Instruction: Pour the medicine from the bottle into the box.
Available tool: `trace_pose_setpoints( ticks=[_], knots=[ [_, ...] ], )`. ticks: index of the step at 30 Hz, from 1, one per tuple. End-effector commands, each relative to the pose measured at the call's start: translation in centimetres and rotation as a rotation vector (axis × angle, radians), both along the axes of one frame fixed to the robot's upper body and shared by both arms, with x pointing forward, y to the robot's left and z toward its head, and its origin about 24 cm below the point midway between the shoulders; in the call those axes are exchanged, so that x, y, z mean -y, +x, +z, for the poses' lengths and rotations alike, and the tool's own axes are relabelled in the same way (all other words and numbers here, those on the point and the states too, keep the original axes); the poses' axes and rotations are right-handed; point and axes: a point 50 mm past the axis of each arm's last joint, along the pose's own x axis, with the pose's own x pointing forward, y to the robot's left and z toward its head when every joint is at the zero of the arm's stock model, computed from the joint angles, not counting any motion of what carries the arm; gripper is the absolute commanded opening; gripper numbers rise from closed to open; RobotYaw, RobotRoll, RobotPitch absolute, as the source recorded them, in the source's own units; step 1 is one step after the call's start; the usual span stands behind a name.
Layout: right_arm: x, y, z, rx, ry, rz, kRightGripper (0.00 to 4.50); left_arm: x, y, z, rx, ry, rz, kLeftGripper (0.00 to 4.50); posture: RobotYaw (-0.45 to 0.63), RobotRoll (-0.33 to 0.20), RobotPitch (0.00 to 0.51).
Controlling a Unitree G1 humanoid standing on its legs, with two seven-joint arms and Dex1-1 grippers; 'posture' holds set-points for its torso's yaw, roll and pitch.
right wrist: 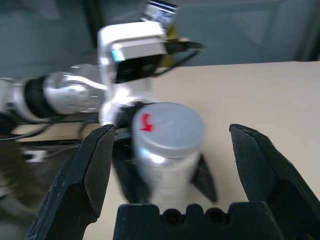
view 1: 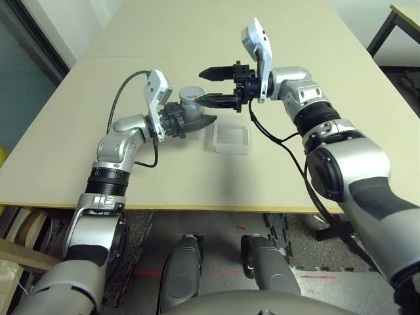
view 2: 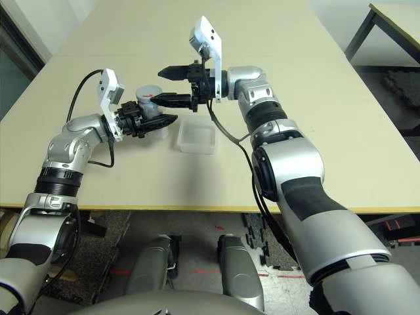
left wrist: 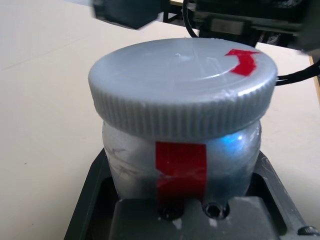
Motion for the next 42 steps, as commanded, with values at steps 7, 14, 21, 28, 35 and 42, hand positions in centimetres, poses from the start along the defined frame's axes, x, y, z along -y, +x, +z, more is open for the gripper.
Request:
trace_pose_setpoints(
  ticks=[7,14,21,28,35,42],
  knots=[
    [-0.4,-0.2,0.3,0.015,0.010,0.031,4.50,0.3,0.0,0.3,0.018,0.011,-0.019,2.65,-0.01,0.000,0.121],
    [-1.3,-0.1,0.0,0.032,-0.002,-0.005,4.50,0.5,0.0,0.3,0.020,0.013,-0.028,2.65,0.00,0.000,0.123],
    [-2.4,-0.2,-0.4,0.046,-0.015,-0.018,4.50,0.7,-0.1,0.3,0.024,0.012,-0.034,2.65,0.00,0.000,0.123],
    [-2.9,-0.3,-0.5,0.046,-0.018,-0.017,4.50,0.7,-0.1,0.3,0.027,0.012,-0.033,2.65,0.00,0.000,0.124],
    [-3.0,-0.3,-0.6,0.051,-0.028,-0.017,4.15,0.7,-0.1,0.4,0.029,0.011,-0.032,2.65,0.00,0.000,0.123],
    [-2.8,-0.2,-0.5,0.042,-0.014,-0.025,2.57,0.7,-0.1,0.3,0.027,0.011,-0.033,2.65,0.00,0.000,0.124]
  ],
)
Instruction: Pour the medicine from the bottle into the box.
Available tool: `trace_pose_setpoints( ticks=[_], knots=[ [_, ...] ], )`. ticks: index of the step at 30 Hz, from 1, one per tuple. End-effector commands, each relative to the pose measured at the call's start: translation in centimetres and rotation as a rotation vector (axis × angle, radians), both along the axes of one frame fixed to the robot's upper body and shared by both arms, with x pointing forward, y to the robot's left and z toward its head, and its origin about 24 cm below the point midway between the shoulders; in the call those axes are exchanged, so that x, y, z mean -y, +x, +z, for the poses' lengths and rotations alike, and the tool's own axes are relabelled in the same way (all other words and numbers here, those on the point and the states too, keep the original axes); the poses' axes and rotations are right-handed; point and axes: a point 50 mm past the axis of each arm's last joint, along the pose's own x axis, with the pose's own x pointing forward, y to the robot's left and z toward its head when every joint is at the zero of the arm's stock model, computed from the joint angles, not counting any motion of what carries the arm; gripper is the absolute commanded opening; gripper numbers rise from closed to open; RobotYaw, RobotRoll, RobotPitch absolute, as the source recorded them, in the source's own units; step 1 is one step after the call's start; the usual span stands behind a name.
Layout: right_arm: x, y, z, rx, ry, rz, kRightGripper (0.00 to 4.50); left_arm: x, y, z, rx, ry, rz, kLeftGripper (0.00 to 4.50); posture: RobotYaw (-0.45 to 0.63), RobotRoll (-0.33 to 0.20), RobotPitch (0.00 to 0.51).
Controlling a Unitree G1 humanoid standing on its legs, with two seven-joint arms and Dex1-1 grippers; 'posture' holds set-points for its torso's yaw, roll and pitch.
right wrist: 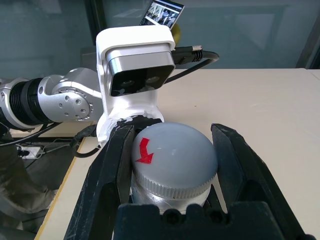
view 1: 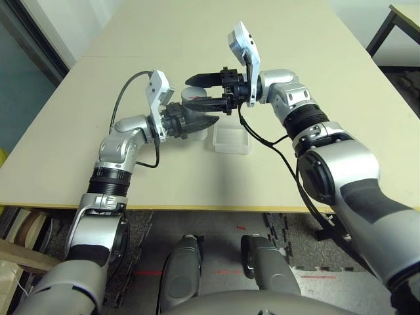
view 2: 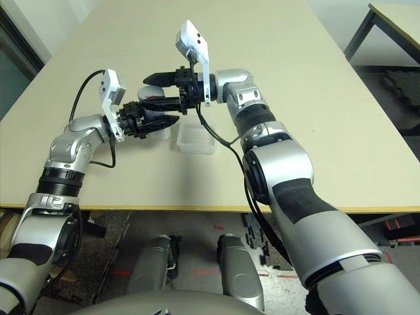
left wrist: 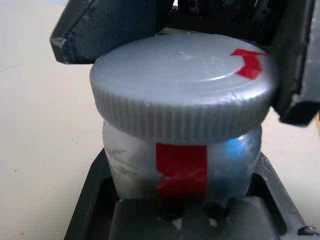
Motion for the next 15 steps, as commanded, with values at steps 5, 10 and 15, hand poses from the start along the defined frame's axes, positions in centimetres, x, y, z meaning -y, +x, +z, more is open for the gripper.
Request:
trace_pose_setpoints(
  ticks=[5,10,15],
  knots=[
    [0.2,0.0,-0.1,-0.045,0.024,0.006,2.57,0.2,0.0,0.2,0.018,0.021,-0.009,2.65,0.00,0.000,0.124],
    [1.0,0.4,1.2,-0.162,0.174,-0.015,2.57,0.1,0.0,0.2,0.015,0.020,-0.005,2.65,0.00,0.000,0.121],
    [2.4,1.1,1.7,-0.191,0.220,-0.118,2.57,0.0,0.0,0.1,0.015,0.016,0.004,2.65,0.00,0.000,0.120]
  ],
)
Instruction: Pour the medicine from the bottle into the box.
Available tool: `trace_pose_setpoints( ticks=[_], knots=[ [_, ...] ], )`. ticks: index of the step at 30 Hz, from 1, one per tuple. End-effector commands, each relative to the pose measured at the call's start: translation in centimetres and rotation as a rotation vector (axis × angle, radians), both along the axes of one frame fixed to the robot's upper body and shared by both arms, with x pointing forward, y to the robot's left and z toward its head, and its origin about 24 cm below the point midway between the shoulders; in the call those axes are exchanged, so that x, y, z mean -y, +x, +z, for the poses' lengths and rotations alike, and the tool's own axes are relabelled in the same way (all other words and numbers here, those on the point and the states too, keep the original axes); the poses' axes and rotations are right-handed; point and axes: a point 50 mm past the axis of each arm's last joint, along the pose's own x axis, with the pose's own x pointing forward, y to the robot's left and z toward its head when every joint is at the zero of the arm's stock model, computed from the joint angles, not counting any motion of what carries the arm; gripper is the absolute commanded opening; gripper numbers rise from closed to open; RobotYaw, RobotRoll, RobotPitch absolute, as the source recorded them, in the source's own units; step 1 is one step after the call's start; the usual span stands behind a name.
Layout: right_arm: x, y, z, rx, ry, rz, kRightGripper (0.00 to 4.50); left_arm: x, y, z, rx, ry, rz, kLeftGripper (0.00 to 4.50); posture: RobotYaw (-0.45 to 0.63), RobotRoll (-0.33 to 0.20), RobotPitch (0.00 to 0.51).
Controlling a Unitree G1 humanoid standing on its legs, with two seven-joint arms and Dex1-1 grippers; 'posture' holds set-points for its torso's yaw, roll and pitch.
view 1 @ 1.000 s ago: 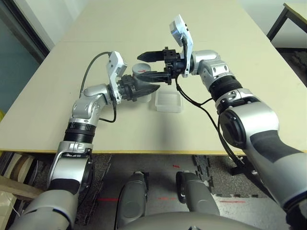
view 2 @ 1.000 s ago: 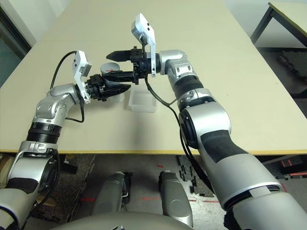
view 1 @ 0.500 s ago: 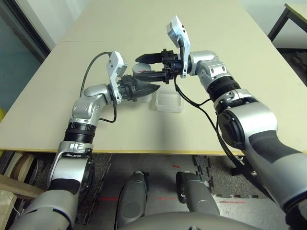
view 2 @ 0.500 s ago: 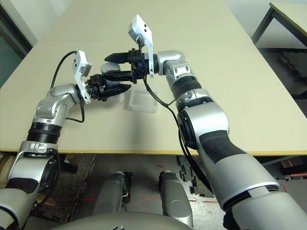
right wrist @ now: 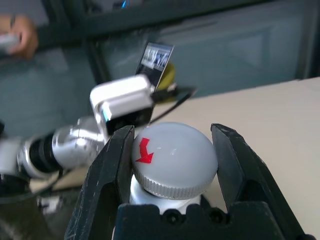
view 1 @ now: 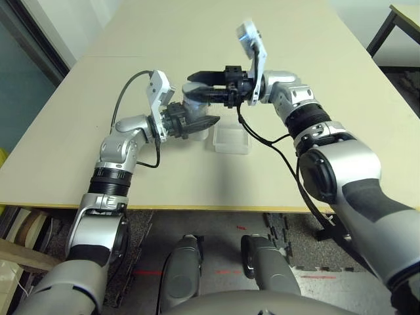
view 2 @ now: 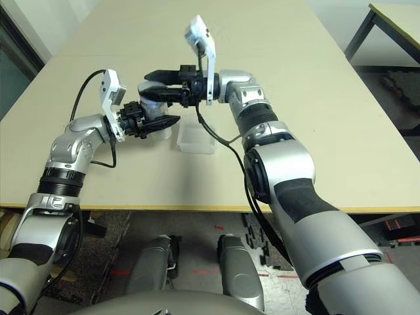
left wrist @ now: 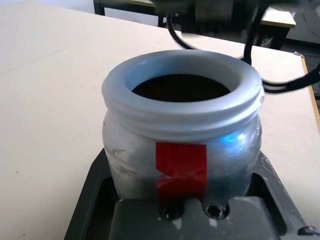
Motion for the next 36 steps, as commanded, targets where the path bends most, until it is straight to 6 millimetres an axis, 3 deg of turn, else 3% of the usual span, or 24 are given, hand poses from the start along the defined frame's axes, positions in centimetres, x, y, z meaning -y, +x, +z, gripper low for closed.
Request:
trace_pose_setpoints(
  ticks=[1,7,12,22,28,36],
  knots=[
    [1.3,0.7,0.6,-0.003,0.006,-0.109,2.57,0.0,0.0,0.1,0.010,0.017,0.009,2.65,0.00,0.000,0.119],
    [4.5,1.6,0.1,-0.009,-0.086,-0.317,2.57,-0.2,0.0,0.0,0.013,0.005,0.031,2.65,0.00,0.000,0.122],
    [9.2,2.0,-1.0,0.001,-0.200,-0.546,2.57,-0.4,0.0,-0.2,0.003,0.001,0.048,2.65,-0.01,0.000,0.125],
    [17.3,-0.1,-3.2,-0.030,-0.374,-0.873,2.57,-0.8,0.9,-0.3,-0.016,0.018,0.109,2.65,-0.04,0.000,0.123],
    [20.1,-1.8,-5.3,-0.097,-0.461,-1.000,2.57,-1.0,2.2,0.5,0.007,0.045,0.172,2.65,-0.05,0.000,0.128],
    [21.2,-2.8,-8.4,-0.168,-0.593,-1.066,2.57,-1.1,3.2,0.7,0.026,0.063,0.204,2.65,-0.06,0.000,0.129]
  ],
)
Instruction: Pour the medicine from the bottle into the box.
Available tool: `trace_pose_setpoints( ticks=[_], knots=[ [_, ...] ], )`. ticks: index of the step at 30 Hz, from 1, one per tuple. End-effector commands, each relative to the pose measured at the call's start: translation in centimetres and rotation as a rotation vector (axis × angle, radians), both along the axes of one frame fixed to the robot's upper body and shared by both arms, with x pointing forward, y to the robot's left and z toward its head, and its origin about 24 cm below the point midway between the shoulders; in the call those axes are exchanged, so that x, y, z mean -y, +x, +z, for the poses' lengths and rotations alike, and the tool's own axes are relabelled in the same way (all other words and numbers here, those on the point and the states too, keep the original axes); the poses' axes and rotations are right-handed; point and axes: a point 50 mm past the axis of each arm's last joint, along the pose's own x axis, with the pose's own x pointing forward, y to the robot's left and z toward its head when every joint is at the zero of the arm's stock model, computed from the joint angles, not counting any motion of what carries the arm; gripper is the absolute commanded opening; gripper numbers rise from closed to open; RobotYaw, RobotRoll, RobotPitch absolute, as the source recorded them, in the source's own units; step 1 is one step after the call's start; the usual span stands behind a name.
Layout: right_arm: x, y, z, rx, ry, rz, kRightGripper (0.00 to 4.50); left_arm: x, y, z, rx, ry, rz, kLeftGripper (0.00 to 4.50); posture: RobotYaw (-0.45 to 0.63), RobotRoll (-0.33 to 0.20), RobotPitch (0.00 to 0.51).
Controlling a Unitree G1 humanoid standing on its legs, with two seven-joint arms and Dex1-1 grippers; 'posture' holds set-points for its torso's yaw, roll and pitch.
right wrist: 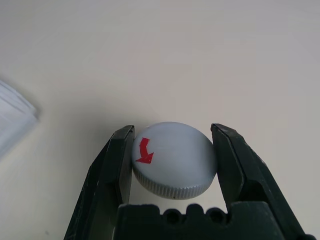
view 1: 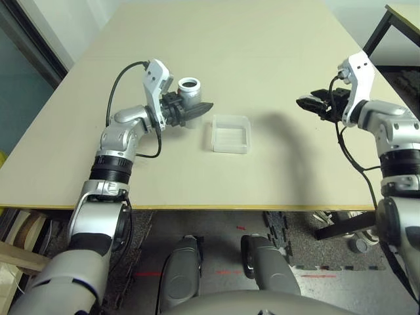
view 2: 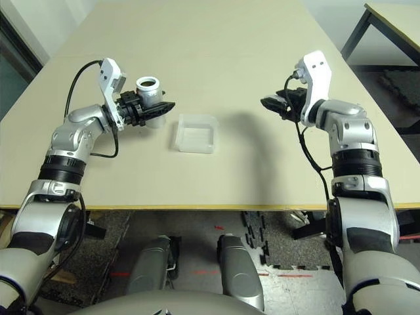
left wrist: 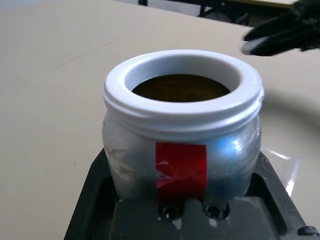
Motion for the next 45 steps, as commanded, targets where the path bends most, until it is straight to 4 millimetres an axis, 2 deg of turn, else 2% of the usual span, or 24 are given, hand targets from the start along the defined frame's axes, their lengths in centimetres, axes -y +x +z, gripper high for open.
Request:
trace_pose_setpoints(
  ticks=[1,7,15,21,29,33,37,41,45],
  knots=[
    [0.2,-0.3,-1.1,-0.047,-0.066,-0.015,2.57,0.1,0.4,0.2,0.017,0.015,0.010,2.65,-0.05,0.000,0.130],
    [0.4,-0.5,-2.7,-0.090,-0.146,-0.008,2.57,0.1,0.5,0.2,0.020,0.018,0.012,2.65,-0.05,0.000,0.132],
    [0.1,-0.2,-3.6,-0.097,-0.141,-0.014,2.57,-0.2,0.4,0.2,0.023,0.025,0.020,2.65,-0.04,0.000,0.133],
    [-0.1,-0.1,-3.4,-0.055,-0.121,-0.008,4.49,-0.3,0.4,0.2,0.022,0.028,0.020,2.65,-0.05,0.000,0.133],
    [-0.6,0.0,-1.1,0.035,-0.071,0.078,4.50,-0.1,0.6,0.2,0.020,0.028,0.019,2.65,-0.06,0.000,0.133],
    [-1.7,-0.4,0.8,0.102,-0.087,0.255,4.50,-0.2,0.7,0.2,0.018,0.032,0.025,2.65,-0.07,0.000,0.130],
    [-2.8,-1.3,1.7,0.130,-0.106,0.451,4.50,-0.3,0.8,0.2,0.021,0.038,0.024,2.65,-0.07,0.000,0.128],
    [-4.0,-2.4,1.6,0.138,-0.173,0.652,4.50,-0.3,0.8,0.2,0.026,0.047,0.018,2.65,-0.08,0.000,0.124],
    [-4.9,-2.9,0.7,0.133,-0.198,0.746,4.50,-0.3,0.8,0.3,0.026,0.048,0.014,2.65,-0.07,0.000,0.122]
  ],
)
